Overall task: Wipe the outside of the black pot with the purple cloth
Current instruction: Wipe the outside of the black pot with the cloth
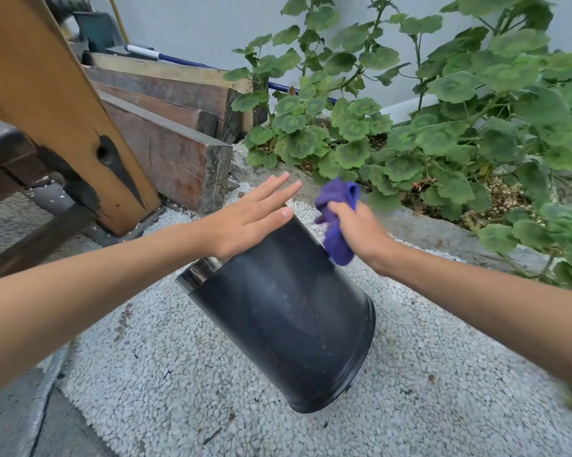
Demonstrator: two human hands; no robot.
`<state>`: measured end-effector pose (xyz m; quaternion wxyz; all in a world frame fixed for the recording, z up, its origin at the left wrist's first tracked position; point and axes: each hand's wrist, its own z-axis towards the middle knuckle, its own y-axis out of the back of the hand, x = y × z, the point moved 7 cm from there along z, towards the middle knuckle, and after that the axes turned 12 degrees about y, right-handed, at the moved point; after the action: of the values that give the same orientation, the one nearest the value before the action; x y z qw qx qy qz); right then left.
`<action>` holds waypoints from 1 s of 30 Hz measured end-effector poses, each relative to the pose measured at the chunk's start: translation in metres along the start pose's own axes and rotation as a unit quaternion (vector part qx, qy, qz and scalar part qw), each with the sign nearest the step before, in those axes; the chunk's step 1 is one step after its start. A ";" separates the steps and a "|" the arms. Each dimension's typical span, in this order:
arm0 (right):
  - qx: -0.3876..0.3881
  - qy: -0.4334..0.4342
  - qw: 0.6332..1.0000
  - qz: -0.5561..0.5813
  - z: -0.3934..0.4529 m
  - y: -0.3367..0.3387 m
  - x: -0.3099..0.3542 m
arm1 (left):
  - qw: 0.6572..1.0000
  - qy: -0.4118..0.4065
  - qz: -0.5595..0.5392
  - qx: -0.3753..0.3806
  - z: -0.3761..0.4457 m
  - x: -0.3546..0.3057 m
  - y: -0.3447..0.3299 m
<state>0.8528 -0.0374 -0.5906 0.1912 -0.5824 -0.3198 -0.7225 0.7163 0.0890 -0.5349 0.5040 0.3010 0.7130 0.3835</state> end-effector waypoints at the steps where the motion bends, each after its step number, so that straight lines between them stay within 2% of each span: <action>1: 0.037 0.015 0.998 -0.039 0.005 -0.017 0.005 | 1.000 0.000 -0.007 -0.002 0.000 0.000 0.000; 5: 0.148 0.085 0.978 -0.120 0.006 -0.067 0.016 | 0.999 0.015 -0.039 -0.006 0.000 0.003 0.003; 8: 0.167 0.128 0.960 -0.186 -0.003 -0.068 0.012 | 0.998 0.028 -0.058 -0.004 0.000 0.010 0.004; 12: 0.184 0.237 0.930 -0.214 -0.040 -0.057 0.011 | 0.998 0.030 -0.053 -0.001 0.004 0.013 0.003; 17: 0.228 0.236 0.905 -0.269 -0.081 -0.029 -0.029 | 0.997 0.050 -0.050 0.014 0.008 0.025 0.003; 19: 0.221 0.230 0.910 -0.265 -0.095 -0.019 -0.041 | 0.996 0.057 -0.066 0.023 0.009 0.027 0.003; 22: 0.200 0.184 0.930 -0.247 -0.105 0.001 -0.056 | 0.994 0.066 -0.083 0.031 0.010 0.025 0.000; 24: 0.162 0.117 0.960 -0.197 -0.105 0.018 -0.067 | 0.994 0.065 -0.079 0.037 0.010 0.020 -0.002; 26: 0.078 0.015 0.991 -0.106 -0.100 0.035 -0.077 | 0.996 0.059 -0.057 0.039 0.011 0.014 -0.004; 27: 0.024 -0.031 0.995 -0.087 -0.094 0.043 -0.081 | 0.997 0.057 -0.044 0.038 0.011 0.012 -0.004; 29: -0.060 -0.117 0.988 -0.079 -0.083 0.060 -0.086 | 0.997 0.058 -0.041 0.035 0.010 0.010 -0.004; 30: -0.074 -0.151 0.982 -0.080 -0.079 0.064 -0.087 | 0.996 0.062 -0.056 0.037 0.010 0.009 -0.003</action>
<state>0.8591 -0.1460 -0.6687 0.0387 -0.6701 -0.3365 -0.6605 0.7225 0.0973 -0.5439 0.4678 0.2542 0.7724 0.3463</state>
